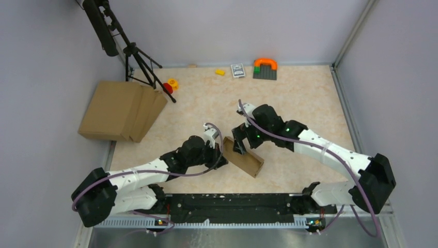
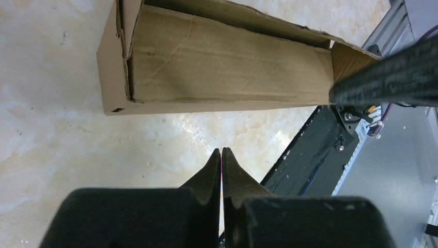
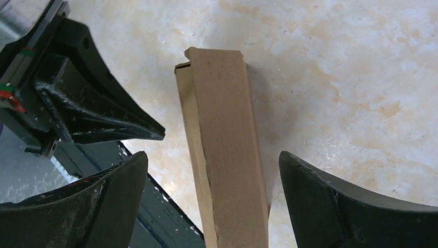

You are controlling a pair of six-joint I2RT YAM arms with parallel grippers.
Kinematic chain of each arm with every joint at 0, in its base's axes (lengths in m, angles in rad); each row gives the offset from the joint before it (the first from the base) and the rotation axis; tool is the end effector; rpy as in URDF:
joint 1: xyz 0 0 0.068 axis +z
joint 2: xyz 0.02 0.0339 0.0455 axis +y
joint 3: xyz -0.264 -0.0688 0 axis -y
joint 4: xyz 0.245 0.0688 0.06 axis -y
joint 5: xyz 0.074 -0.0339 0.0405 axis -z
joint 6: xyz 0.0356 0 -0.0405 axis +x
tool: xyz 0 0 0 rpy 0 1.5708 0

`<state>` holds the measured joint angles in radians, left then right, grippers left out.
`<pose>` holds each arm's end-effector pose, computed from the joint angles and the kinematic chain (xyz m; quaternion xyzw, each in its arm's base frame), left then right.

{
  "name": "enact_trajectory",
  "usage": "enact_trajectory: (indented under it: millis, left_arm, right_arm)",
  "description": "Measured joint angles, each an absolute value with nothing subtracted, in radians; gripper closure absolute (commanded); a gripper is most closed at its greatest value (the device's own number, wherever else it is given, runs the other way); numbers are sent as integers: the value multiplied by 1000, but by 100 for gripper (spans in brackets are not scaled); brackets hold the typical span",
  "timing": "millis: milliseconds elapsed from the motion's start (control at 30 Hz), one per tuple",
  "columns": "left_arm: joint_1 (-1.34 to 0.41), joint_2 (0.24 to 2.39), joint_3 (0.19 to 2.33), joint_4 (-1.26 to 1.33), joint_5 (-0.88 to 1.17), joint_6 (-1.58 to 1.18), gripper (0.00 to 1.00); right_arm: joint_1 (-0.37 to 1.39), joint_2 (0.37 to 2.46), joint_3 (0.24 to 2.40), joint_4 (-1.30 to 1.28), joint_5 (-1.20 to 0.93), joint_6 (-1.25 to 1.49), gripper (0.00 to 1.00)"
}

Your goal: Fold the paper box

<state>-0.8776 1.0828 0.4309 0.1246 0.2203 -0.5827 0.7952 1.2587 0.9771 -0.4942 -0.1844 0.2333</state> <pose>0.1355 -0.1752 0.1910 0.1808 0.8443 -0.4014 0.3055 0.1835 0.1965 0.2780 -0.2888 0.8722 0.2635 0.2939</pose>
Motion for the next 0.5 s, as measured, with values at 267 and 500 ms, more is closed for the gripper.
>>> enact_trajectory:
  millis: [267,500]
  left_arm:
    - [-851,1117,410,210,216,-620,100]
    - [-809,1118,390,244,223,-630,100]
  right_arm:
    - [857,1318,995,-522,-147,182,3]
    - [903,1349,995,-524,-105,172,3]
